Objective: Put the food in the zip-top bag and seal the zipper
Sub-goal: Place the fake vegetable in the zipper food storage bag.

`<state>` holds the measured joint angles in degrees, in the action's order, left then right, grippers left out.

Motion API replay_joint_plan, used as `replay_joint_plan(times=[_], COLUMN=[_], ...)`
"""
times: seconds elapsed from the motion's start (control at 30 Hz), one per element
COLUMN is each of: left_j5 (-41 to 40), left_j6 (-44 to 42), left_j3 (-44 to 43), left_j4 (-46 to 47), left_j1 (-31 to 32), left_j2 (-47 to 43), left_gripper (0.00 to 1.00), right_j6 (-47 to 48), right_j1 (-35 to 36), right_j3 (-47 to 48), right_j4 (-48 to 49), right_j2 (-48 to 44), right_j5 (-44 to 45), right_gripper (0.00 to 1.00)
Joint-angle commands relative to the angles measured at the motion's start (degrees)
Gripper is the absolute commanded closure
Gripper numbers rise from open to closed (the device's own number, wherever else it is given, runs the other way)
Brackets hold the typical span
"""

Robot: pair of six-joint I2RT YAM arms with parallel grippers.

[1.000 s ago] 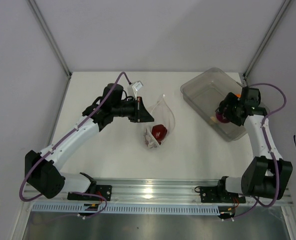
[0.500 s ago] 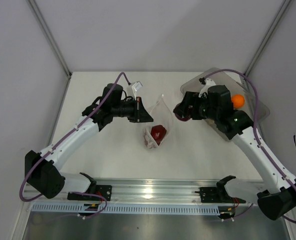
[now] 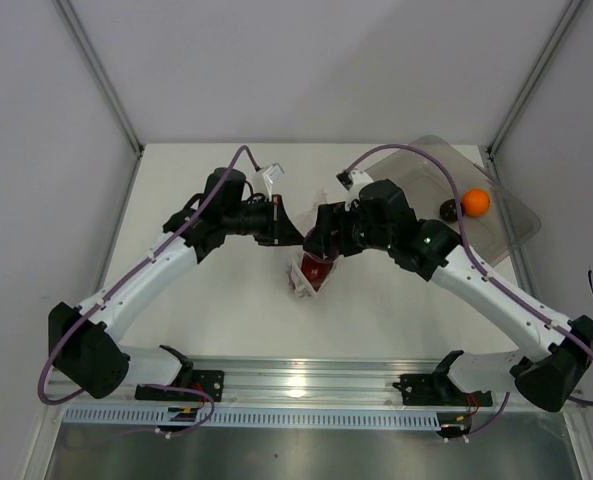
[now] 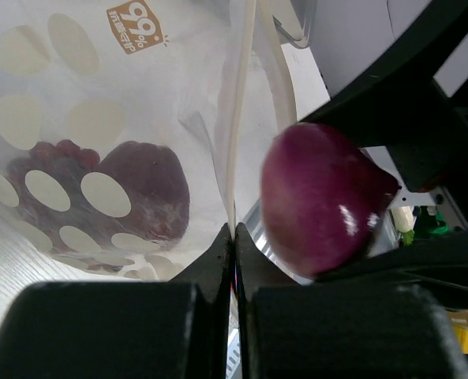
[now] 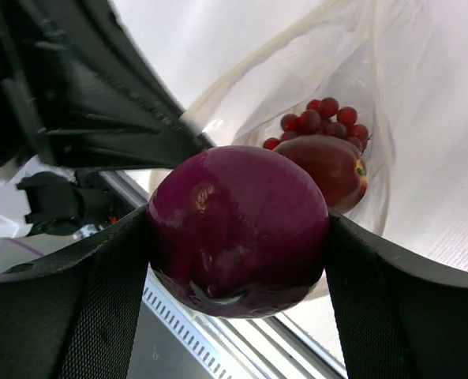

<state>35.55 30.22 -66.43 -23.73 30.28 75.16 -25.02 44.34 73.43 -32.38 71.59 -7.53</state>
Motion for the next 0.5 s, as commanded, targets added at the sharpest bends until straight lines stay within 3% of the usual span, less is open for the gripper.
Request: replay_joint_plan(times=[0.0,0.13,0.27,0.47], left_j5=[-0.48,-0.22,-0.39,-0.22], left_j6=[0.81,0.9,0.81,0.81], left_j3=[-0.1,-0.01,0.25,0.43], left_j4=[0.7,0.88,0.96,1.58], left_j1=[-0.49,-0.49,-0.49,-0.49], left_j2=[-2.29,-2.29,-2.29,-2.03], left_gripper=[0.99,0.99,0.99,0.99], right_j6=[0.14,0.67,1.46,2.51], right_j1=[0.14,0.22,0.31,0.31], right_j3=[2.59,4.26,5.84,7.08], right_j4=[2.06,1.71,0.39,-0.4], right_j2=[2.14,4.69,6.19,6.46], right_j5=[2.61,3.92,5.95,6.82], right_gripper=[0.4,0.31,0.01,0.01])
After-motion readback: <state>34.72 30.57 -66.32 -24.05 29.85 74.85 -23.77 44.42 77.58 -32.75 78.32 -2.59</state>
